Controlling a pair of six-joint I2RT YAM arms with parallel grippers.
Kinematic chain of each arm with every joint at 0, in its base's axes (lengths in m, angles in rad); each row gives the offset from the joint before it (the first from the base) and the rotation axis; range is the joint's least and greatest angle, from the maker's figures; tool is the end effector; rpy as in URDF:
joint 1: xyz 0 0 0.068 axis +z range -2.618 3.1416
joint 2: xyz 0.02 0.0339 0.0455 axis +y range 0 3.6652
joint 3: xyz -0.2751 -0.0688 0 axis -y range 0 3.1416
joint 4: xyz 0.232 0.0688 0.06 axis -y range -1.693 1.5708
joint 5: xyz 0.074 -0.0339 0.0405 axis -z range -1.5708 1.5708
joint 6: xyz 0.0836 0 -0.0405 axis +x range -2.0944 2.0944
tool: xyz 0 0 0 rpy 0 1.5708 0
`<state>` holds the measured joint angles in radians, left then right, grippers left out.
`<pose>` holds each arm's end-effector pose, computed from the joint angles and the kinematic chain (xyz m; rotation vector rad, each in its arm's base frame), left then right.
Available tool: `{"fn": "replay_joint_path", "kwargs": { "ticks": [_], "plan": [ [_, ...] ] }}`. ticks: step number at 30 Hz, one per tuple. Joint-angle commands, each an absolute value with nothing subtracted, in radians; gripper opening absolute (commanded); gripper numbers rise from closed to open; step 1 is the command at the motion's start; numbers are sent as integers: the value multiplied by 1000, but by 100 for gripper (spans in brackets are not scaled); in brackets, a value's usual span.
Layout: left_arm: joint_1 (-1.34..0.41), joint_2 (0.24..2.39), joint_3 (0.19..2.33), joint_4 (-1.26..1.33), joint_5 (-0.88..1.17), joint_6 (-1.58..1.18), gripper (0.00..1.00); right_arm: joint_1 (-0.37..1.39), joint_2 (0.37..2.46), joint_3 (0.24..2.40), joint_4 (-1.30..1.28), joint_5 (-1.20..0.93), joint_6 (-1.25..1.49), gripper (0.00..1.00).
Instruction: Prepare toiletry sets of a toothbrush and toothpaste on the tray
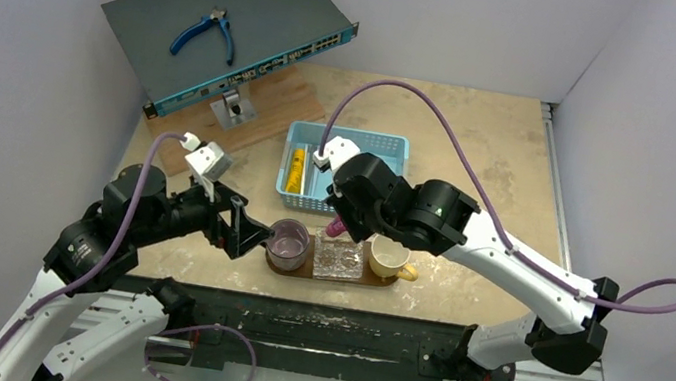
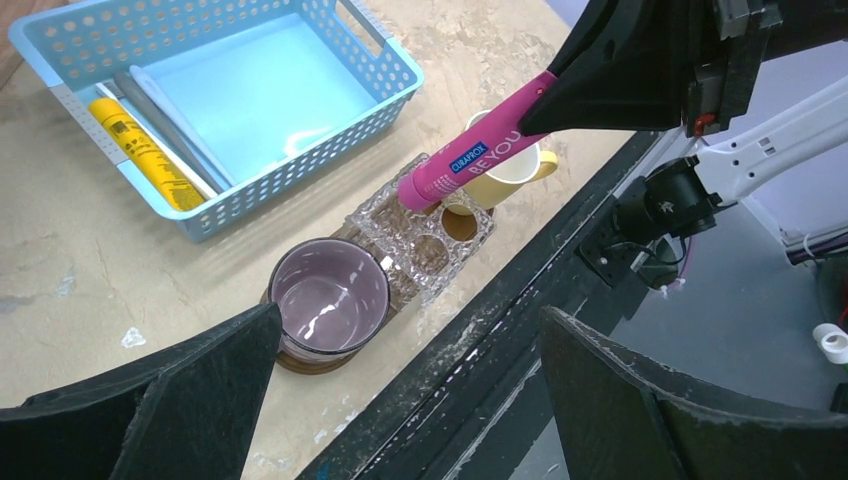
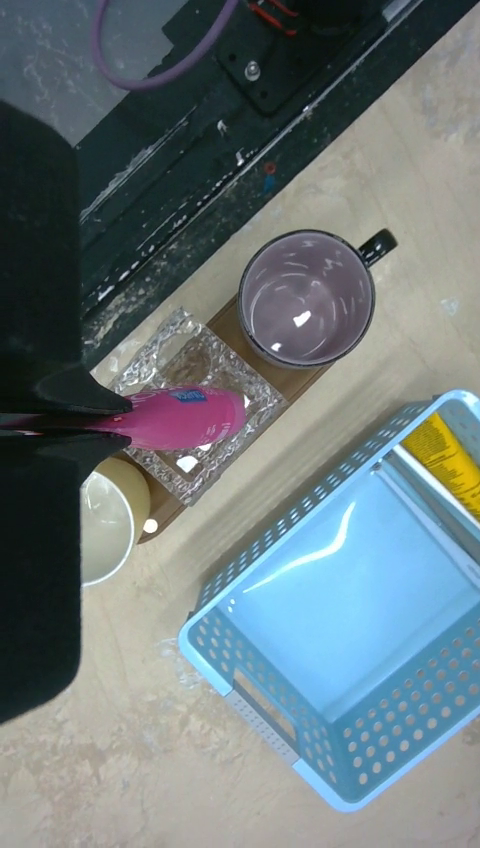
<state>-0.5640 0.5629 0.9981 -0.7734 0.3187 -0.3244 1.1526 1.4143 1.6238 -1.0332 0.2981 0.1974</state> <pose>0.0850 -0.0847 0.3616 0.4612 1.9423 -0.8916 0.1427 0.2607 0.3793 -0.9632 2.1637 0.3019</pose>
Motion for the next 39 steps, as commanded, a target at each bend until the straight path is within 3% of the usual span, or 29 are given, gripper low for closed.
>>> {"fn": "replay_joint_path", "kwargs": {
  "ticks": [1,39],
  "plan": [
    [-563,549,990,-756,282,-294,100,1158,1436,1682,-1079,342,198,0],
    [-563,535,968,-772,268,-291,100,1157,1592,1604,-964,291,167,0]
  ]
}}
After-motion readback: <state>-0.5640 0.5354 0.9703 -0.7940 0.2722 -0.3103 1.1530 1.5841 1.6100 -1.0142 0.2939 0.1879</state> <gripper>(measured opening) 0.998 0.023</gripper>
